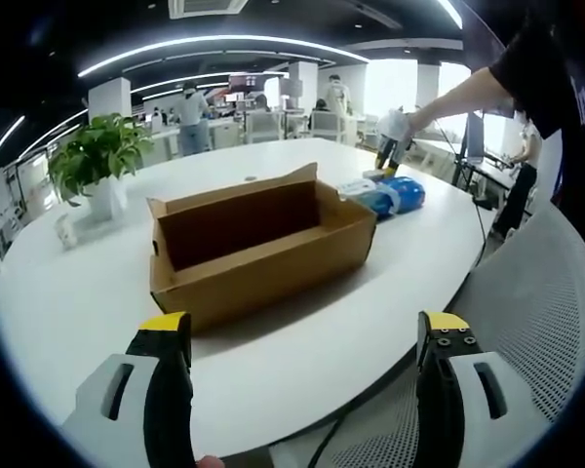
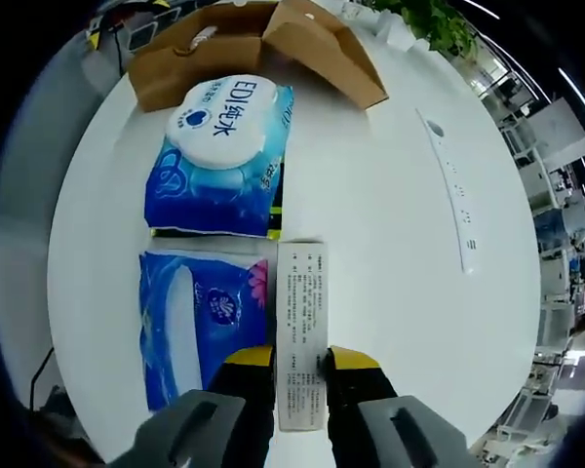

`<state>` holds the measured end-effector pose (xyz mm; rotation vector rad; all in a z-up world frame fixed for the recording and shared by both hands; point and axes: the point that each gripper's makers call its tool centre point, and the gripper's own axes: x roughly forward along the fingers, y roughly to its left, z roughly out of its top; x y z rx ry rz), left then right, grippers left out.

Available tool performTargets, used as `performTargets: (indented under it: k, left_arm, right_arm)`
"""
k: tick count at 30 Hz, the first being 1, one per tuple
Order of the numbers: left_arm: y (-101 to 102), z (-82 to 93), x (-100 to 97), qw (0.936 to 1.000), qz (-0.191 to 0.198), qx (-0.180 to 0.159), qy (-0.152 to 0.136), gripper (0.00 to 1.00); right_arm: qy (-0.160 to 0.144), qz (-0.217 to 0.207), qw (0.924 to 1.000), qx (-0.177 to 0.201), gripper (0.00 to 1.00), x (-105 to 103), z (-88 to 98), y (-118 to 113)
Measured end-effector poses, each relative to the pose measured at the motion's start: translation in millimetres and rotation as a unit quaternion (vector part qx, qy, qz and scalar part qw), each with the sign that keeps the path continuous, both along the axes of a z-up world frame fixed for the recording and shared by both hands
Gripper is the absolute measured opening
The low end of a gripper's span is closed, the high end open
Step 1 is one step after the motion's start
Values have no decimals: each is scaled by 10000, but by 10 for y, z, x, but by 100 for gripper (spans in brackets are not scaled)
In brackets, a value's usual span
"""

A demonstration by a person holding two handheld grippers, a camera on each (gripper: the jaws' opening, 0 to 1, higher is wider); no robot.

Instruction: Operate the shoe box by opening the lid, removing the specified soft item, and placing it in the target area until the item is outside and the box remains undamaged.

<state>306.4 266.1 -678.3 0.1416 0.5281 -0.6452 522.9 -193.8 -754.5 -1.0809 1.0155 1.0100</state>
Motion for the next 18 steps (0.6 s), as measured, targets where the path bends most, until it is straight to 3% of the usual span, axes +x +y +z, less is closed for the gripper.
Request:
performTargets:
  k: [18]
  left_arm:
    - [15, 11, 11, 10000, 47, -4, -18, 95]
  right_arm:
    - [-57, -72, 9999, -51, 16, 46, 16, -8]
